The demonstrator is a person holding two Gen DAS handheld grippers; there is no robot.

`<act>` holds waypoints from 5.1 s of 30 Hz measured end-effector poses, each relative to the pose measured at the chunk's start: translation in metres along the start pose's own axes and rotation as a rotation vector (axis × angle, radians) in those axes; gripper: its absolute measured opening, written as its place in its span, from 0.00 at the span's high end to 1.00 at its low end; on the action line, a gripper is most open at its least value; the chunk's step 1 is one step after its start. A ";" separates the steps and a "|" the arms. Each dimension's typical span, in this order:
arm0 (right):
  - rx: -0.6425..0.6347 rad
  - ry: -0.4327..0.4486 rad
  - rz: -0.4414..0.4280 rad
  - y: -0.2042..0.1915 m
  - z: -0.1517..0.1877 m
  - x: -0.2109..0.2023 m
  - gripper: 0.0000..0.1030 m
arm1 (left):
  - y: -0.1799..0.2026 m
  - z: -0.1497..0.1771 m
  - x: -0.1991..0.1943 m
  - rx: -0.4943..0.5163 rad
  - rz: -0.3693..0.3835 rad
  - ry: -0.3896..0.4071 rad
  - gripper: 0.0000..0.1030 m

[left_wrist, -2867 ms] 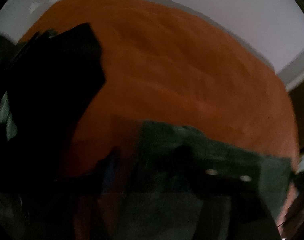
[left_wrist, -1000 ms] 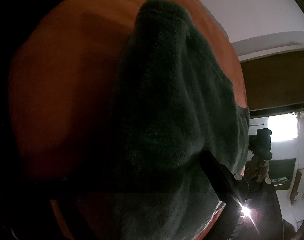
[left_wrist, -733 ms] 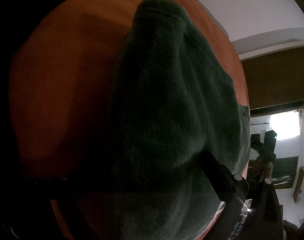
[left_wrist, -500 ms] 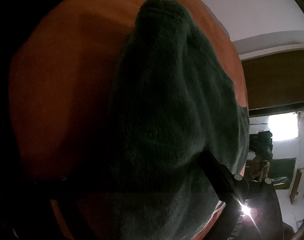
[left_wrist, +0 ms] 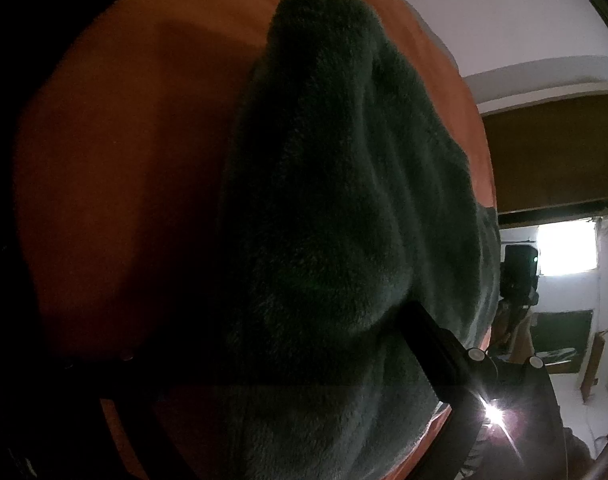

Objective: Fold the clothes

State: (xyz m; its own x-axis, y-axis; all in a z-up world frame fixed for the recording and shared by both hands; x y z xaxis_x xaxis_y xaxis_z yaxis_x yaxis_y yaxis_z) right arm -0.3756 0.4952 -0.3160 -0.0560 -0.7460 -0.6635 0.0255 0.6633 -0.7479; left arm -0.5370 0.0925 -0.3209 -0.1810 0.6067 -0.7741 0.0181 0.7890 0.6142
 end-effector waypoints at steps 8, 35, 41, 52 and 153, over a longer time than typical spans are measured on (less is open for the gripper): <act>0.023 -0.059 -0.020 -0.041 -0.016 0.059 0.00 | 0.004 -0.004 0.006 0.002 -0.015 -0.007 0.01; -0.129 0.251 -0.036 -0.123 -0.012 -0.067 0.76 | 0.111 -0.047 -0.071 0.151 0.012 0.163 0.78; -0.086 0.296 -0.012 -0.127 -0.045 -0.134 0.76 | 0.155 -0.096 -0.096 0.158 0.044 0.178 0.78; -0.072 0.381 0.038 -0.181 -0.091 -0.287 0.76 | 0.274 -0.150 -0.160 0.146 0.049 0.198 0.78; -0.127 0.632 0.583 0.023 -0.594 -0.215 0.99 | 0.213 -0.336 0.033 0.281 -0.645 0.342 0.18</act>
State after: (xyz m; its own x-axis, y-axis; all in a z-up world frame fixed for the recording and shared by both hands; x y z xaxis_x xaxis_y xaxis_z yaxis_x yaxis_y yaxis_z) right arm -0.9559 0.7054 -0.1801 -0.6138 -0.1374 -0.7774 0.1130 0.9593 -0.2588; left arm -0.8695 0.2482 -0.1642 -0.5324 -0.0078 -0.8464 0.0460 0.9982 -0.0381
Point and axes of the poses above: each gripper's, at about its wrist camera, not at the fingertips, and x roughly the way its jaws point, y to its right, z to its underside, the point moved 8 cm from there along x, roughly the way its jaws point, and after that the axes turned 7 degrees about x, right-handed, at the moved point
